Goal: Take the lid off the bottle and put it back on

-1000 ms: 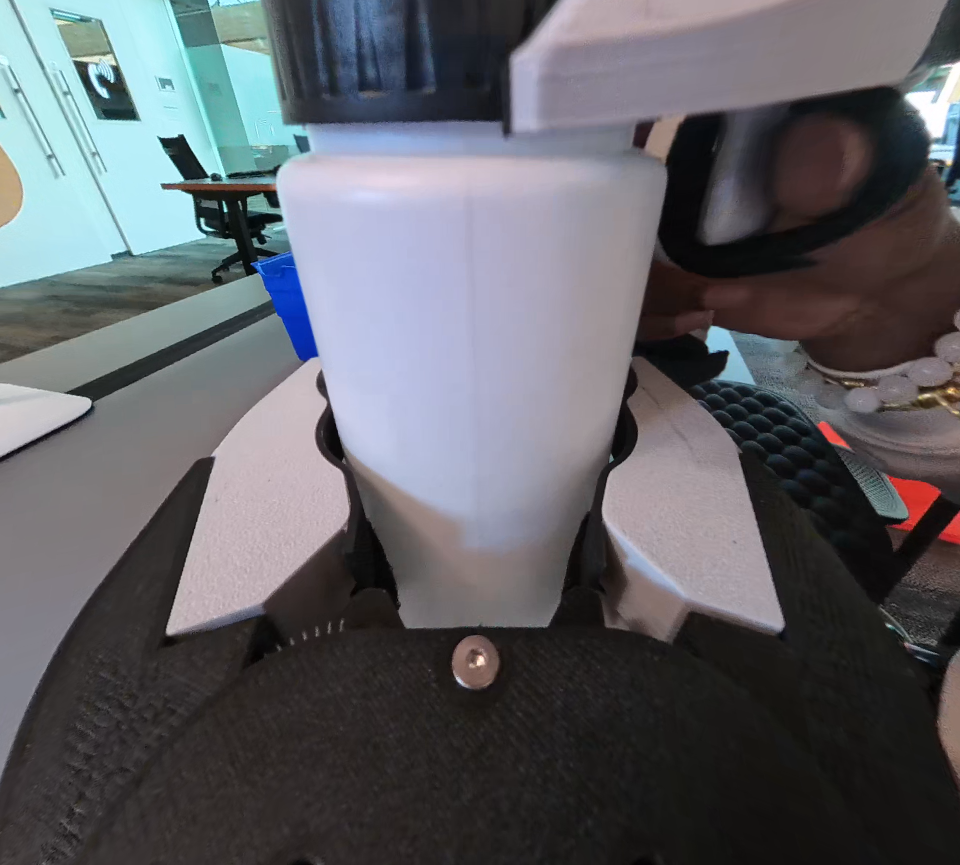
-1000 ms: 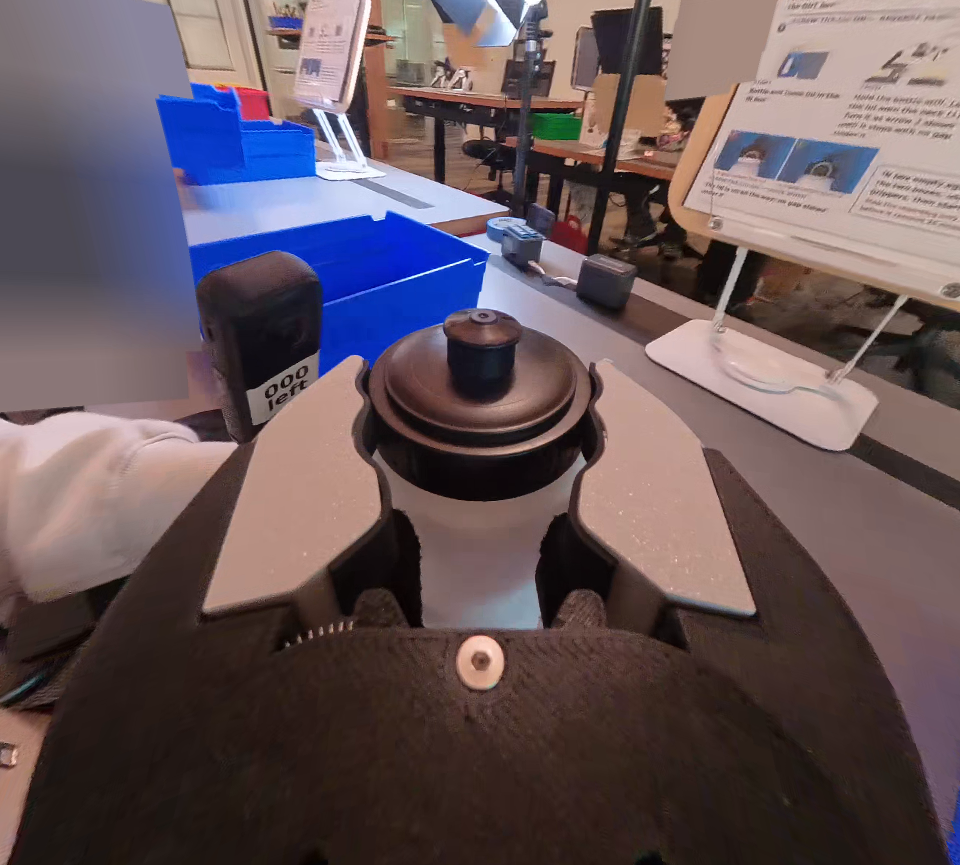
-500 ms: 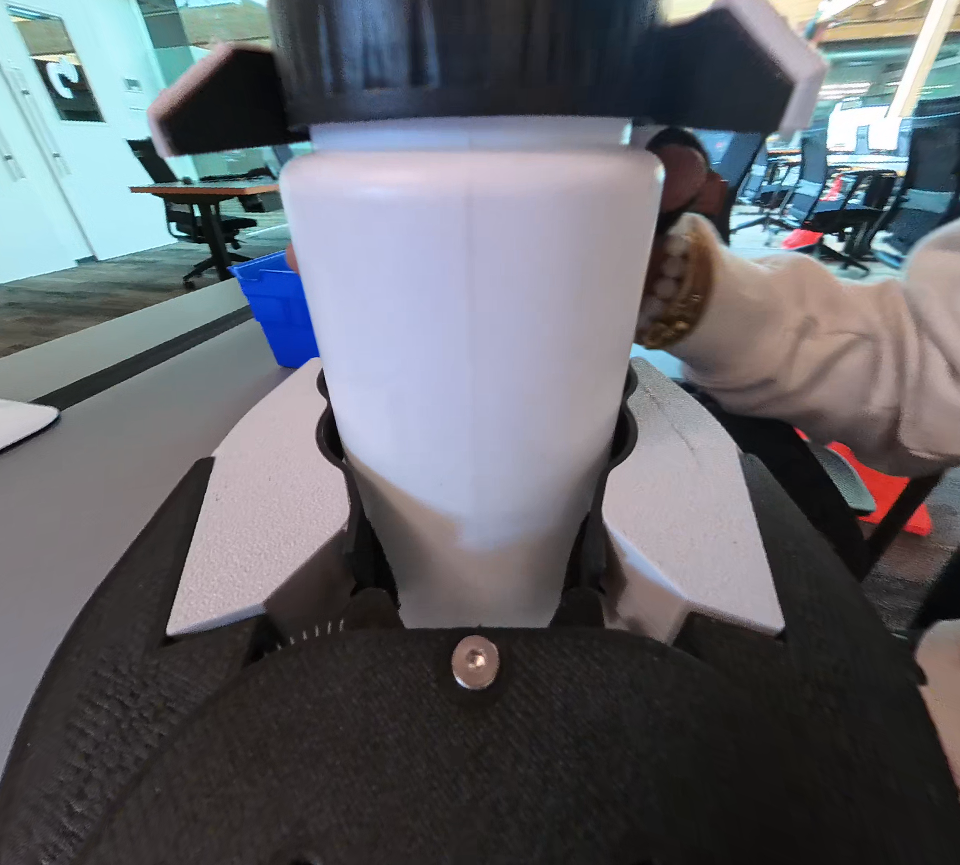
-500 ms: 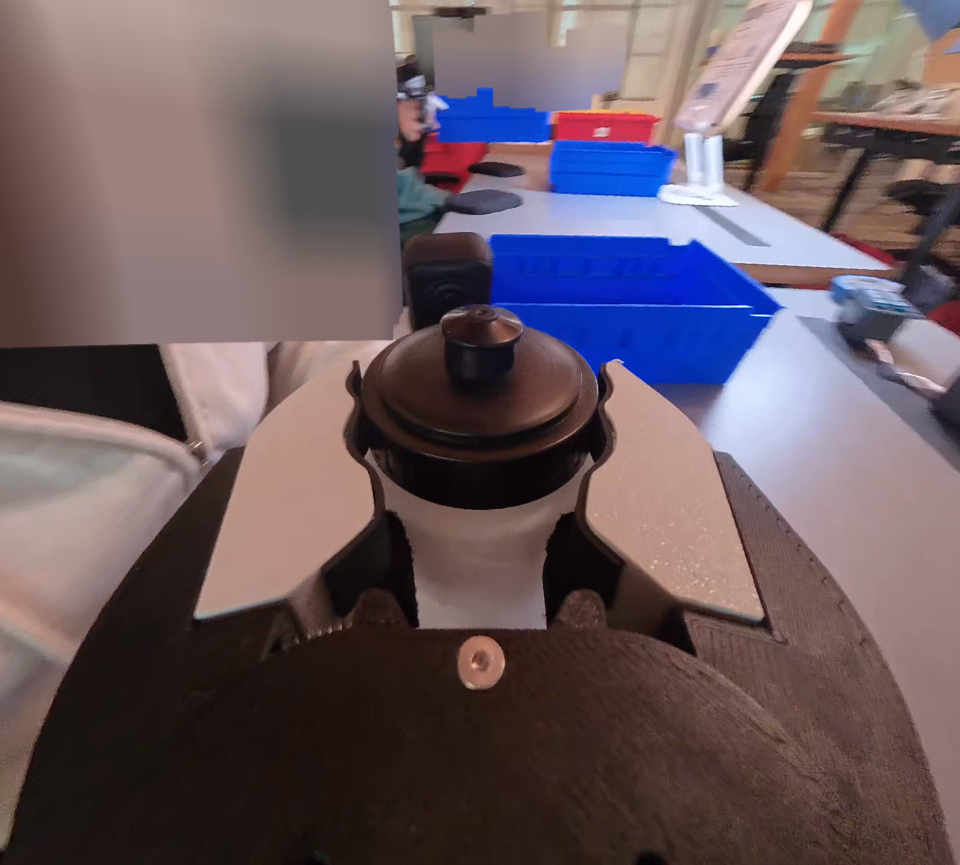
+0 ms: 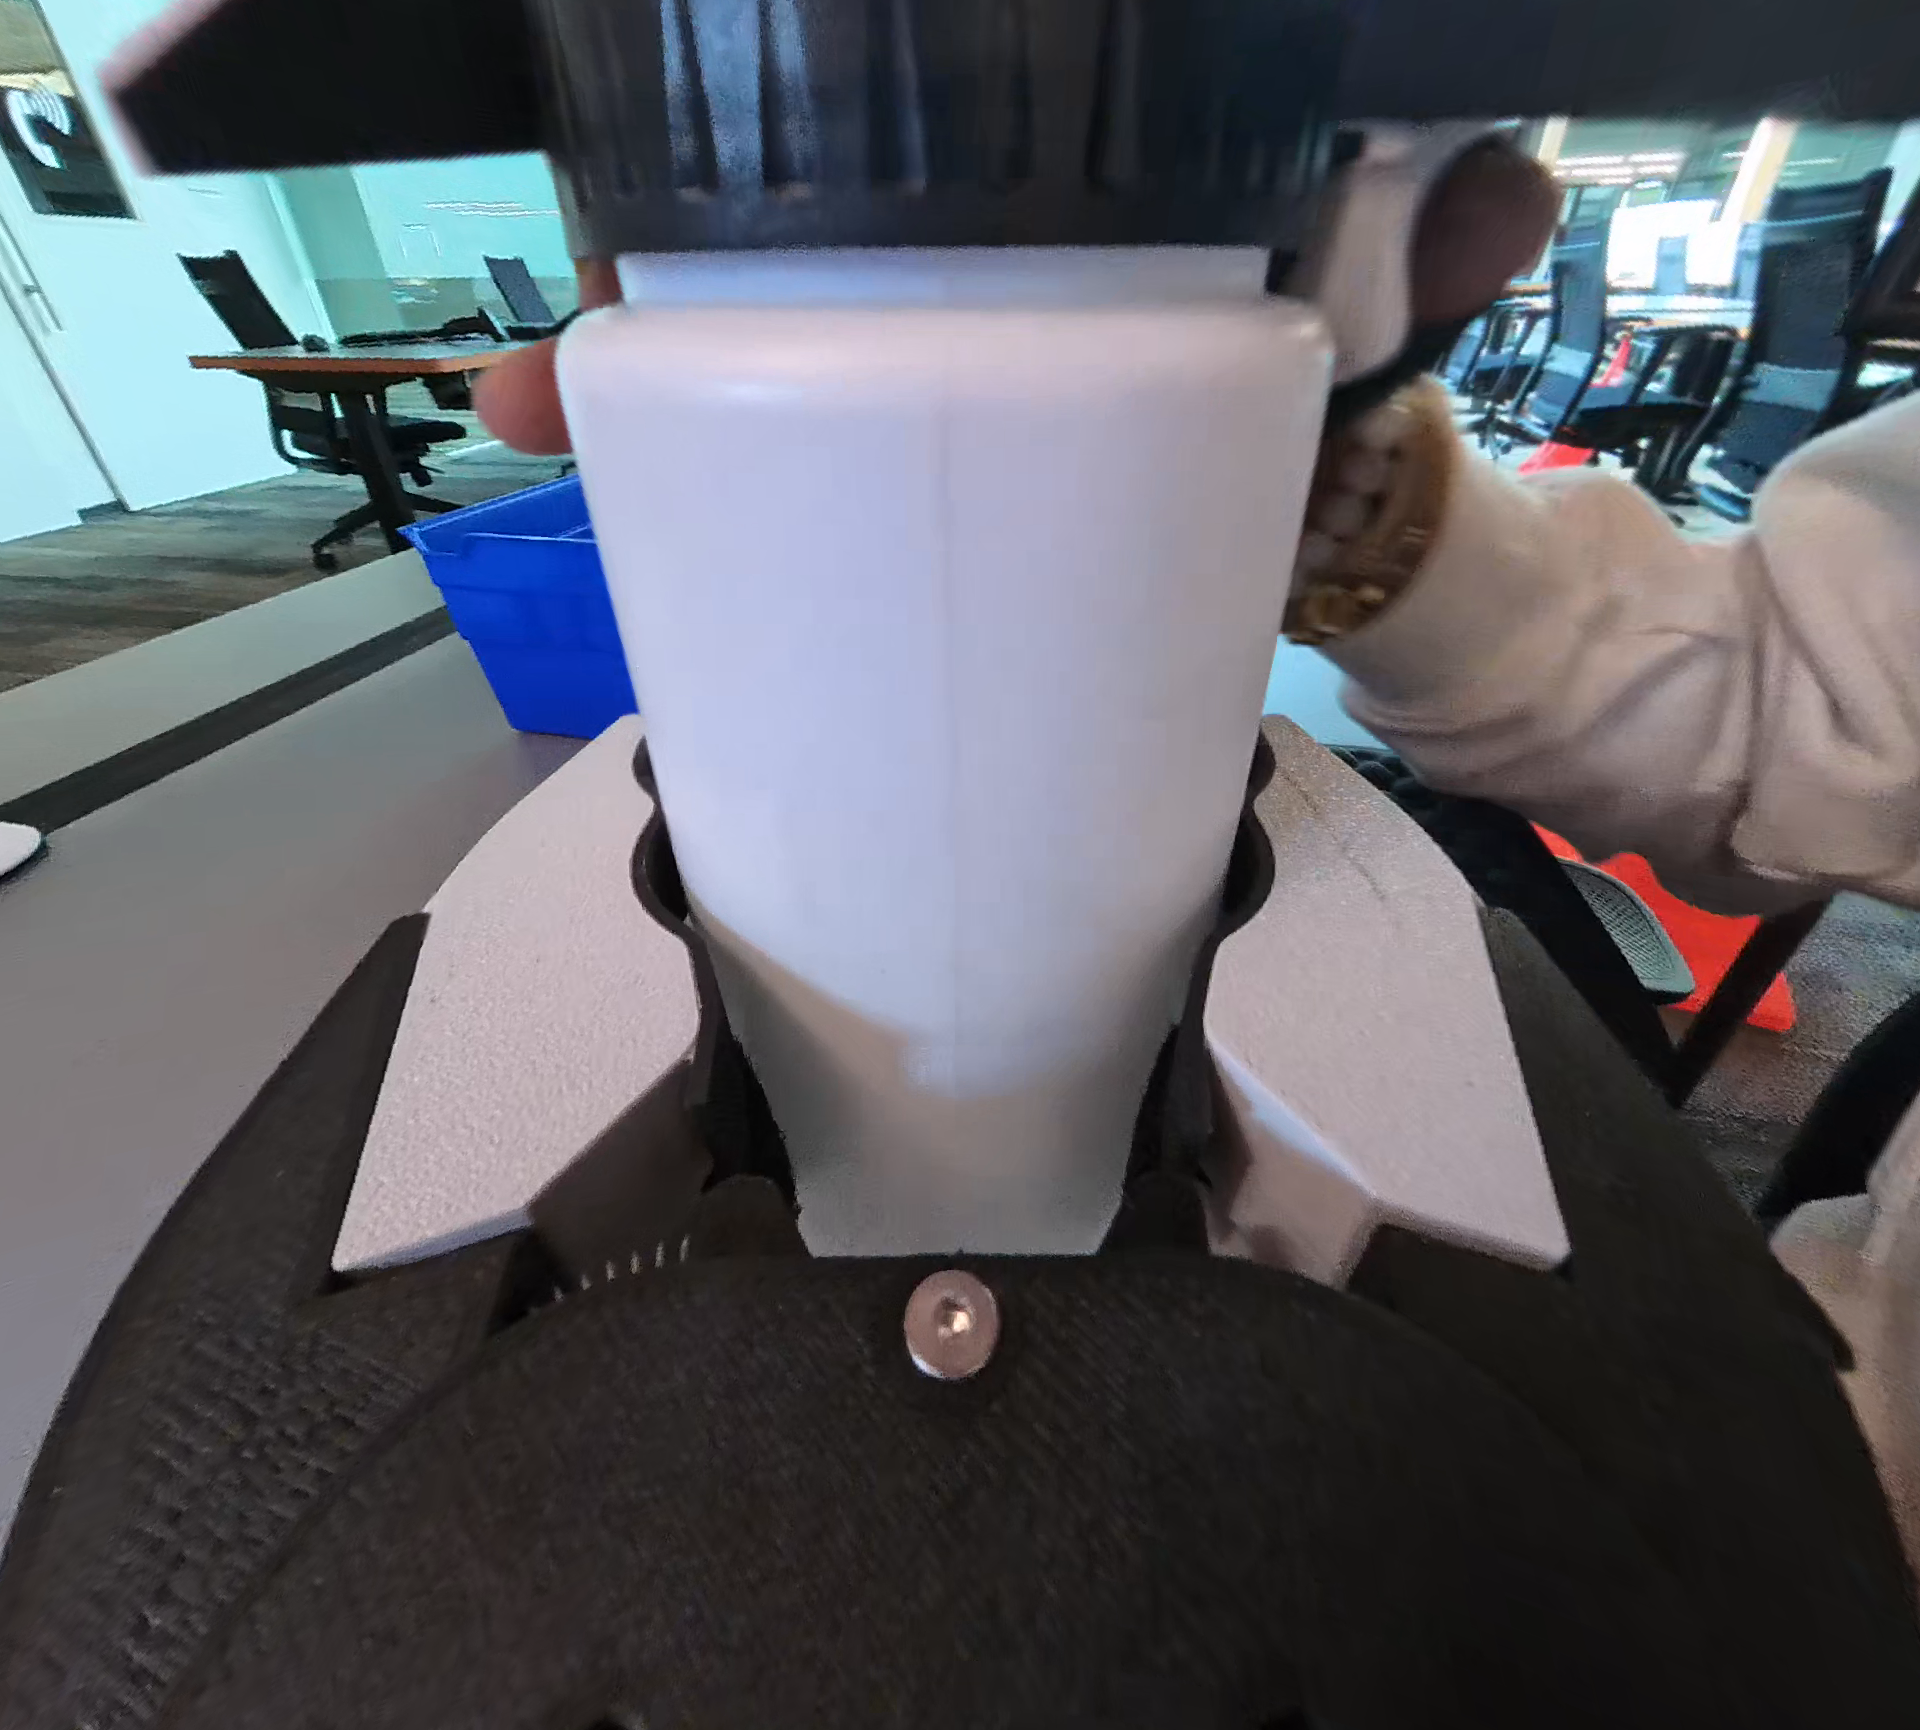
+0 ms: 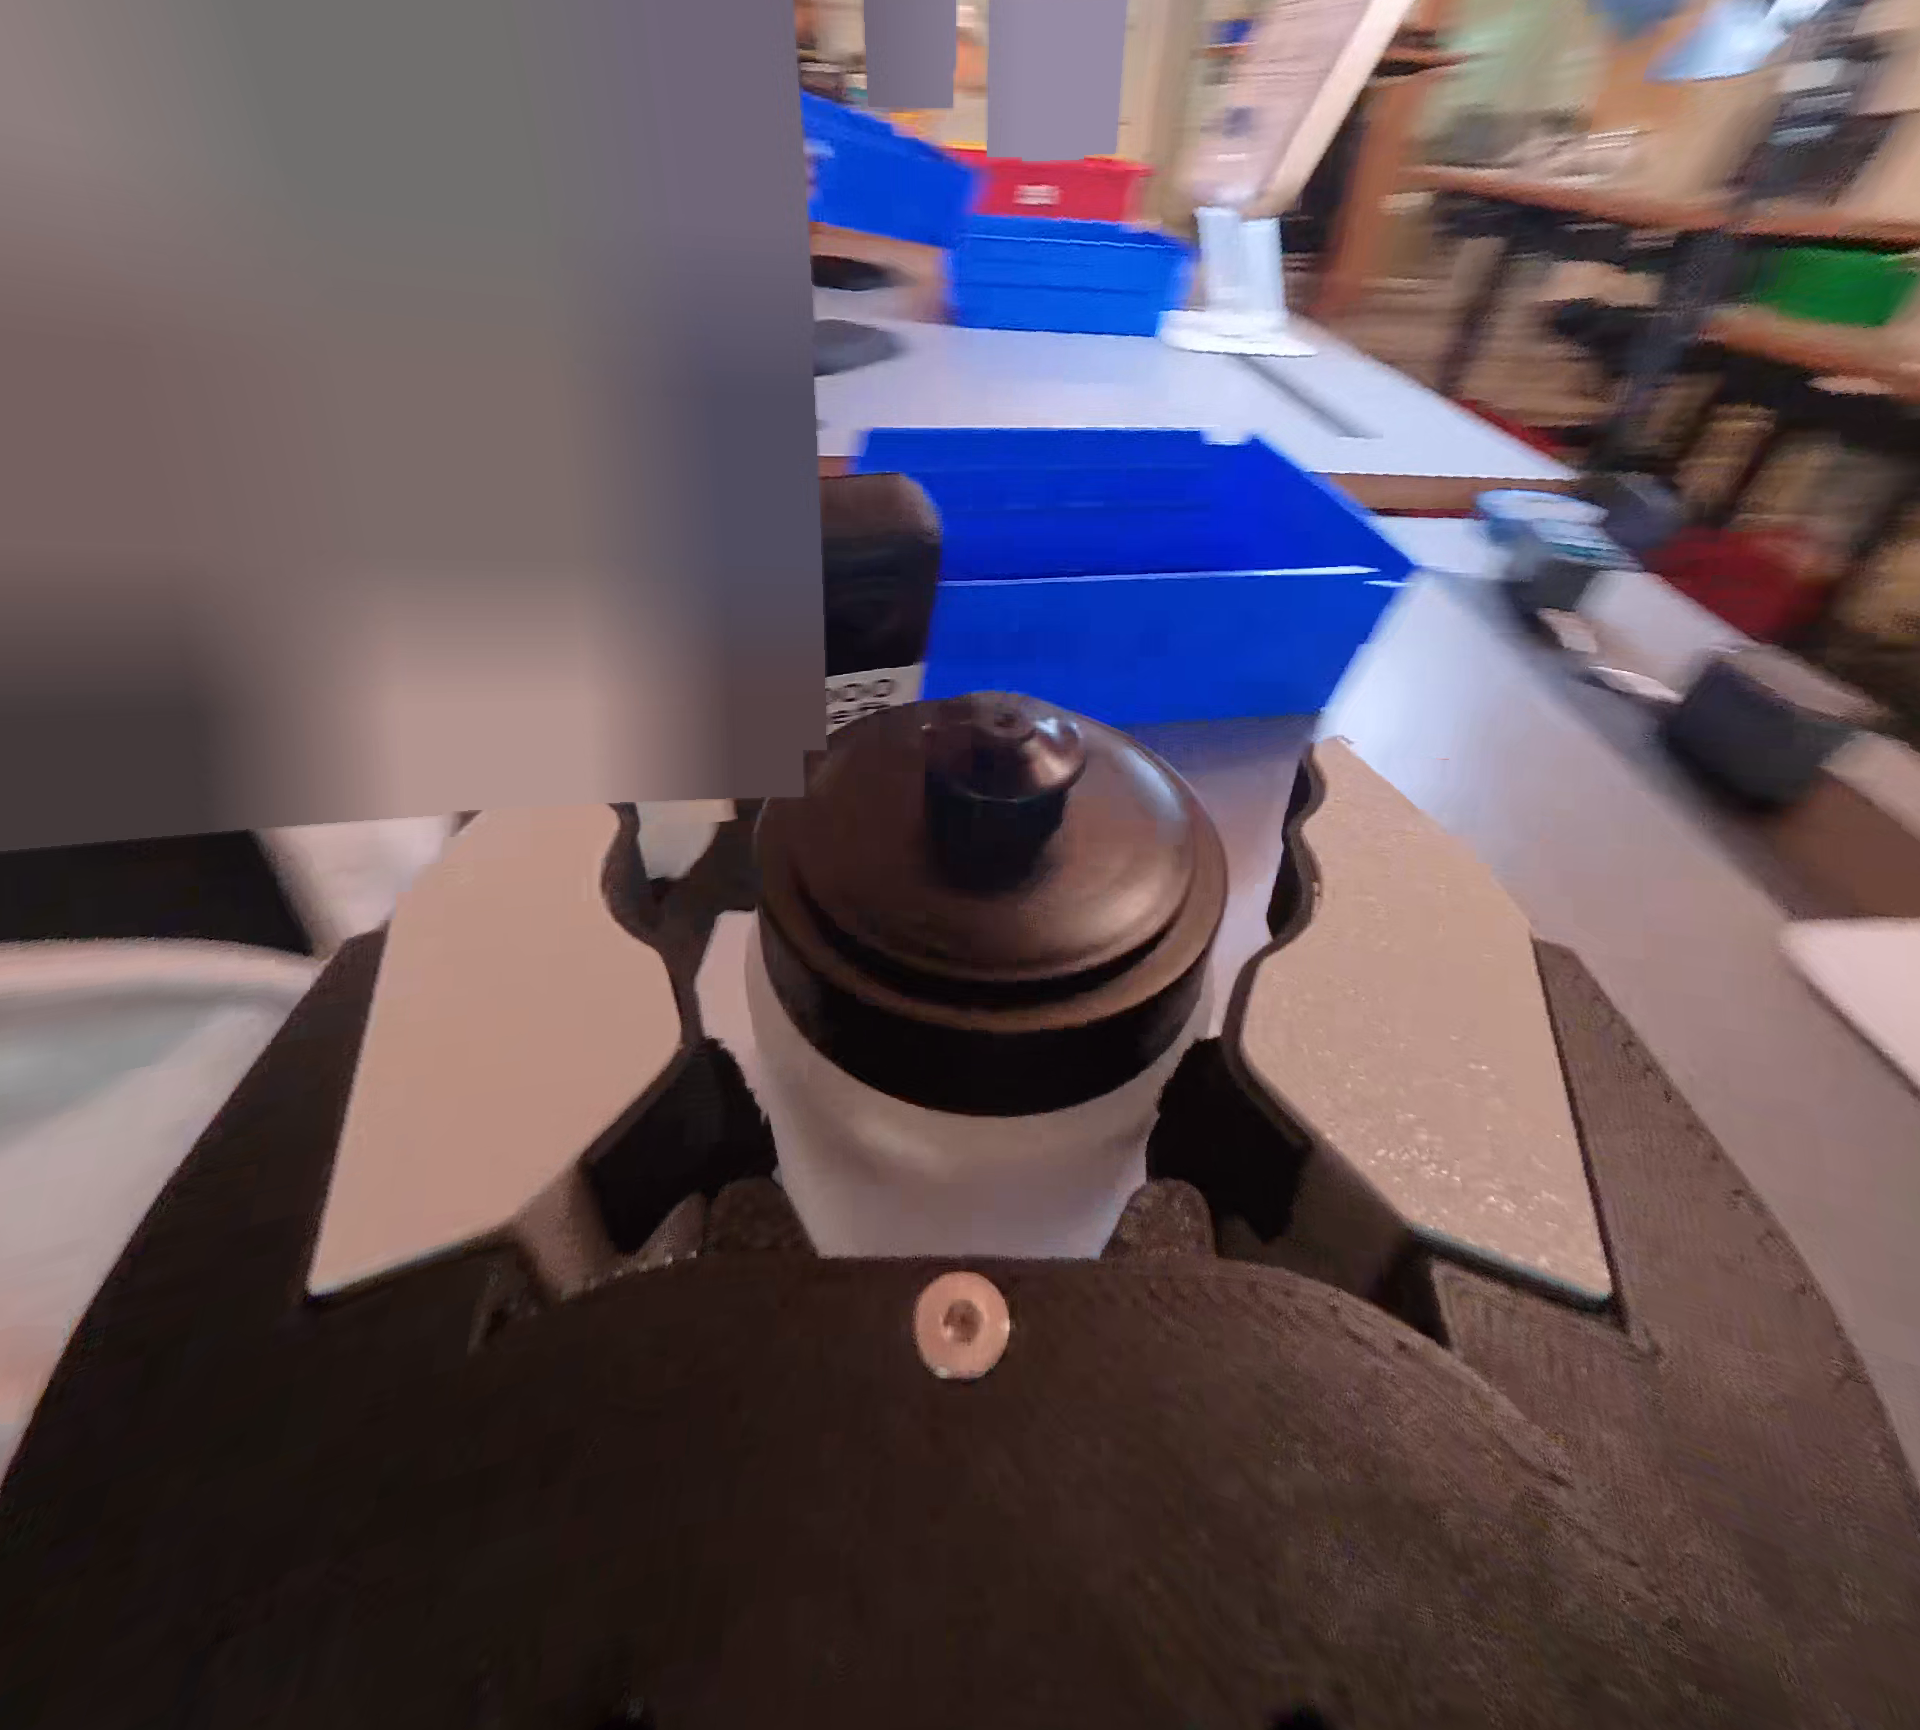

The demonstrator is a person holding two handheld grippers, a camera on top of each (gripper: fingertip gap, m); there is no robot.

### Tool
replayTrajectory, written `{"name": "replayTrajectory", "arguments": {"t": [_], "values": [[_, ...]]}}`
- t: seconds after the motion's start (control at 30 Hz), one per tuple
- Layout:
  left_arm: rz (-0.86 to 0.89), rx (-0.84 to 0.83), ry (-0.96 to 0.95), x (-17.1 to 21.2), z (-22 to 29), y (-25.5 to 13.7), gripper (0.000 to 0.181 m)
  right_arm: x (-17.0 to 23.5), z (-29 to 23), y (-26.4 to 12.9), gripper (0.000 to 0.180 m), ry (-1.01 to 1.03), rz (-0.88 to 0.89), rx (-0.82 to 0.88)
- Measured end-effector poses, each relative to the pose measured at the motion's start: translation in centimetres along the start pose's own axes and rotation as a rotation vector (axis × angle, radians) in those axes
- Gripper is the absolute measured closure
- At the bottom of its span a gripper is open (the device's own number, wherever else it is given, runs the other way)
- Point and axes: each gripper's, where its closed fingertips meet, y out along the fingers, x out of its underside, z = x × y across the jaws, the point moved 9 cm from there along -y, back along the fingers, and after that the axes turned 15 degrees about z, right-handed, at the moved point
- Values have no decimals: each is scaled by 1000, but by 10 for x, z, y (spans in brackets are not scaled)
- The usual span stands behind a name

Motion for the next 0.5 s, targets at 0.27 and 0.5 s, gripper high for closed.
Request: {"name": "replayTrajectory", "arguments": {"t": [0.27,0.5], "values": [[-5,-42,14,0,0,0,79,0,14,-5,95,71,31,-137],[-15,-81,48,0,3,2,79,-3,-25,2,95,-61,-44,582]]}}
